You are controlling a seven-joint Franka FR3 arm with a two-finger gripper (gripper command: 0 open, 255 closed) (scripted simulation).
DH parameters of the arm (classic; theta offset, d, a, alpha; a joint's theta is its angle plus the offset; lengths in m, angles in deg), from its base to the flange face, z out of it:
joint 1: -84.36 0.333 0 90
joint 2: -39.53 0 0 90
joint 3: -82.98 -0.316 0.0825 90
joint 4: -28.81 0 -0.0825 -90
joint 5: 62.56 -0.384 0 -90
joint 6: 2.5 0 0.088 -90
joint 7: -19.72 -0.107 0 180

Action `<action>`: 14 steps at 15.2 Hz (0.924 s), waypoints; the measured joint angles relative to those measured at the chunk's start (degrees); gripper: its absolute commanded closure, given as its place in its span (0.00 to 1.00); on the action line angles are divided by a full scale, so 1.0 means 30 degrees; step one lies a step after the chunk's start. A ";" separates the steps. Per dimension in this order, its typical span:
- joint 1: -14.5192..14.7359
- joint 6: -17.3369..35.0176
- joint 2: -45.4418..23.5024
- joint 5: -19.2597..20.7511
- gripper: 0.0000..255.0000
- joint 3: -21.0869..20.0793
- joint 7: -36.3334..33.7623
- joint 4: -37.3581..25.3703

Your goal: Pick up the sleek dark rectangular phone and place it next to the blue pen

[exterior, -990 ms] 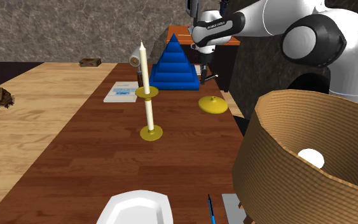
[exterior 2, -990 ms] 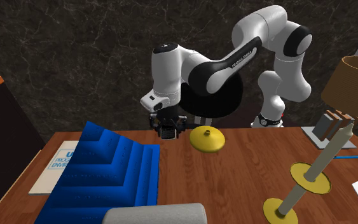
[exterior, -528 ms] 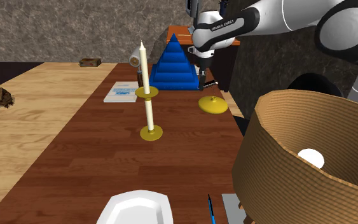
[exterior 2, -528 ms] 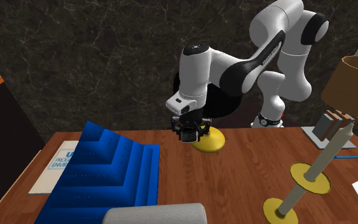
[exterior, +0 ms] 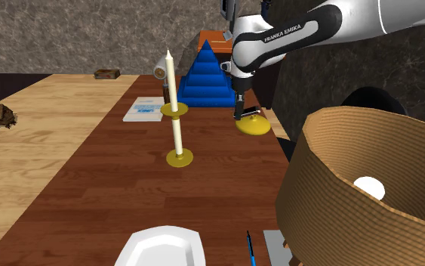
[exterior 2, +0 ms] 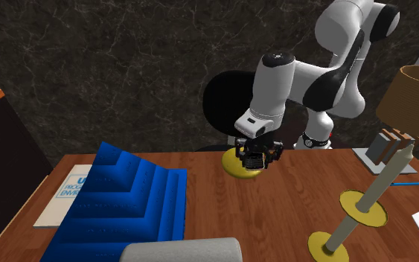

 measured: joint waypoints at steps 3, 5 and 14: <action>0.0504 -0.0025 0.1346 0.0055 1.00 -0.0616 -0.1143 0.1345; 0.0832 0.0242 0.2329 0.0051 1.00 -0.1060 -0.1921 0.2608; 0.2581 0.0063 0.5244 -0.0728 1.00 -0.3510 -0.5657 0.5389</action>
